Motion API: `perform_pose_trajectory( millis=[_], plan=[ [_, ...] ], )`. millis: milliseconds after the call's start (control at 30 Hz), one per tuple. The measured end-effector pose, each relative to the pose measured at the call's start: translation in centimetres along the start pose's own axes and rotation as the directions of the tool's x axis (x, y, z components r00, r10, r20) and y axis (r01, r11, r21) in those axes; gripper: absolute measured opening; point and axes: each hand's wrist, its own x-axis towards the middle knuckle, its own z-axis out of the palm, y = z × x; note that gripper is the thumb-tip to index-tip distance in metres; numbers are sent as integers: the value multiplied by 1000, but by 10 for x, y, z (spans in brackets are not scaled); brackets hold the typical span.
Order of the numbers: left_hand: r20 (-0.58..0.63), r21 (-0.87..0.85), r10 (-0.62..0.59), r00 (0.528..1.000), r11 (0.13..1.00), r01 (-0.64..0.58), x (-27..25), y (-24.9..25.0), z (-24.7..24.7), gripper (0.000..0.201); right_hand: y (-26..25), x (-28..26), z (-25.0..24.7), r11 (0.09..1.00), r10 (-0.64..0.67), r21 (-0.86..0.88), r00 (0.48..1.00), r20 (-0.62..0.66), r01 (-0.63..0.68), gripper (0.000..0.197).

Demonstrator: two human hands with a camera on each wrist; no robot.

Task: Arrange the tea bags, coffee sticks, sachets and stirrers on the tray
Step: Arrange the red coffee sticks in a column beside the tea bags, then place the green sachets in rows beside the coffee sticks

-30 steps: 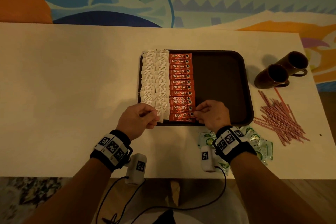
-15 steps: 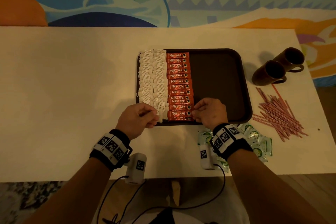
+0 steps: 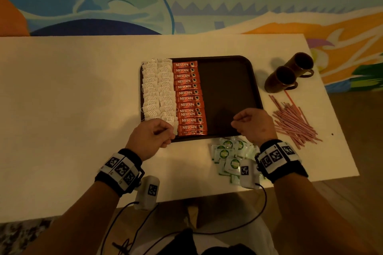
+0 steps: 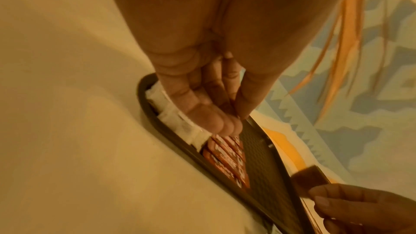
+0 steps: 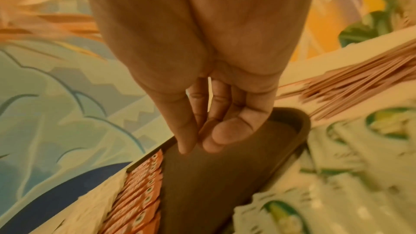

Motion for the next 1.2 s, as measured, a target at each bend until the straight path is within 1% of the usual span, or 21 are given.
perform_pose_trajectory(
  millis=[100, 200, 300, 367, 467, 567, 667, 733, 800, 833, 867, 933, 1000, 1100, 1200],
  plan=[
    [93, 78, 19, 995, 997, -27, 4, 16, 22, 3, 13, -15, -20, 999, -21, -40, 1000, 4, 21, 11],
    [179, 229, 69, 981, 967, -110, 8, 28, 50, 6, 22, -28, -27, 993, -36, -111, 998, 55, 42, 10],
    [275, 369, 102, 956, 907, -203, 8, 33, 81, 10, 25, -38, -22, 983, -63, -161, 983, 172, 91, 15],
    [300, 435, 109, 948, 869, -237, 6, 32, 100, 12, 27, -42, -16, 967, -96, -205, 962, 257, 151, 17],
    [261, 498, 111, 959, 835, -232, 2, 25, 121, 17, 33, -42, -9, 944, -121, -252, 936, 330, 211, 13],
    [198, 572, 130, 972, 790, -222, -2, 15, 132, 22, 41, -40, -1, 909, -156, -315, 924, 348, 272, 19],
    [102, 605, 144, 984, 776, -176, -5, 10, 139, 26, 46, -37, 3, 867, -206, -358, 904, 374, 346, 22],
    [46, 610, 177, 983, 774, -168, -10, 9, 141, 27, 53, -33, 0, 855, -220, -363, 892, 394, 371, 19],
    [48, 596, 201, 978, 780, -190, -16, 9, 145, 26, 61, -31, -6, 817, -229, -407, 877, 422, 409, 20],
    [69, 597, 198, 978, 777, -200, -19, 8, 148, 26, 65, -32, -9, 791, -231, -436, 869, 437, 430, 23],
    [80, 604, 183, 980, 773, -194, -22, 6, 153, 27, 69, -33, -11, 768, -228, -458, 859, 458, 448, 27],
    [62, 608, 152, 986, 778, -158, -26, 2, 162, 29, 73, -36, -12, 729, -227, -482, 836, 500, 486, 39],
    [35, 615, 145, 989, 777, -136, -26, -1, 170, 33, 75, -37, -12, 697, -239, -496, 819, 522, 519, 45],
    [-3, 635, 137, 991, 765, -104, -25, -5, 177, 37, 77, -35, -12, 677, -276, -486, 803, 529, 553, 39],
    [-24, 649, 137, 990, 755, -89, -23, -5, 180, 35, 79, -33, -14, 695, -298, -458, 802, 517, 554, 28]
  ],
)
